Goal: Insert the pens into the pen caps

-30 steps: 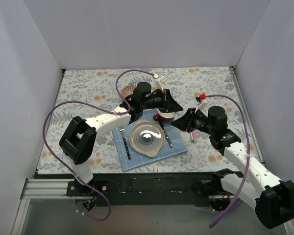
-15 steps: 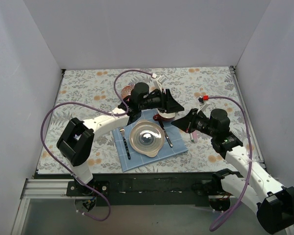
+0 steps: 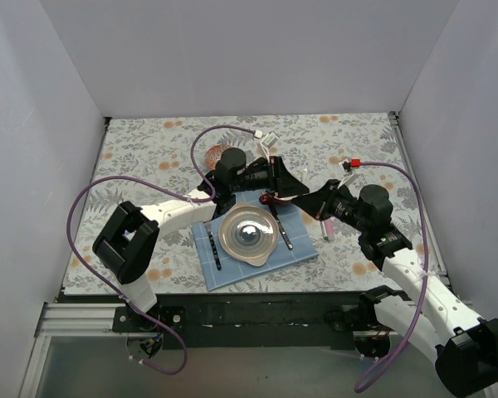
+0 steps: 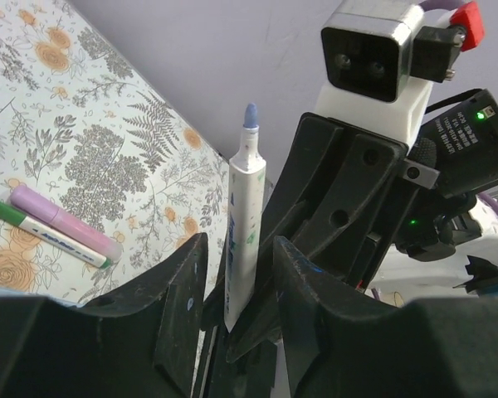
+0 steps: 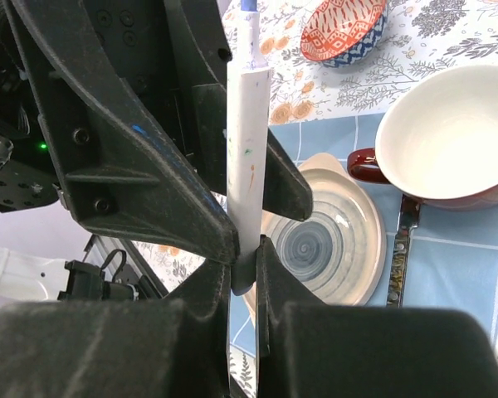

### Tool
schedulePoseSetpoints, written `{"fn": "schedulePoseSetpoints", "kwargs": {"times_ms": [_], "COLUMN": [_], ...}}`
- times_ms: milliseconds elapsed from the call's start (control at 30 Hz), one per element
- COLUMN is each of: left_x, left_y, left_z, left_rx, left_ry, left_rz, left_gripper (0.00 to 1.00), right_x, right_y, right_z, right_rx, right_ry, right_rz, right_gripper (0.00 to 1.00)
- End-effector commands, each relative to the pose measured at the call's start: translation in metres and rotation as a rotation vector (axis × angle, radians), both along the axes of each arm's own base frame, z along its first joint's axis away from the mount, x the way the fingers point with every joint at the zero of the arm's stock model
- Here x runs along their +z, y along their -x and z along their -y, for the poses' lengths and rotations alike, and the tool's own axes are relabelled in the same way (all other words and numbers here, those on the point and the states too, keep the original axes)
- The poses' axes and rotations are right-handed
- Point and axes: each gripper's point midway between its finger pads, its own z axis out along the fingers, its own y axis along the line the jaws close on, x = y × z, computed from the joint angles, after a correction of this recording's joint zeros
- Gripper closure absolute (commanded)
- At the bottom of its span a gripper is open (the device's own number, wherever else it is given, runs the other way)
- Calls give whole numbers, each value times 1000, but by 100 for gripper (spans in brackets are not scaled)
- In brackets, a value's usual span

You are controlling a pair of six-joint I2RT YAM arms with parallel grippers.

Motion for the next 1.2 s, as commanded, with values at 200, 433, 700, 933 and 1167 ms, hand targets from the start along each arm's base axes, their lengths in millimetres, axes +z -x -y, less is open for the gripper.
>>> {"fn": "schedulePoseSetpoints", "kwargs": {"times_ms": [200, 433, 700, 933, 1167], "left_x": [23, 20, 30, 47, 62], "left_y": [12, 13, 9, -2, -18], "left_z": [-2, 1, -4, -20, -63], "left_rx": [-33, -45, -8, 108, 335], "left_ry": [72, 73, 68, 32, -90], "left_rz": [48, 39, 63, 123, 200], "left_gripper": [75, 95, 100, 100, 100], "right_x": [14, 12, 0, -34, -45], "right_y": [-2, -2, 12, 36, 38], "right_z": [-4, -6, -8, 0, 9], "right_rx": [0, 12, 65, 105, 59], "right_ry": [-66, -73, -60, 20, 63], "right_rz": [47, 43, 14, -34, -73], "right_gripper": [99, 99, 63, 45, 45]}}
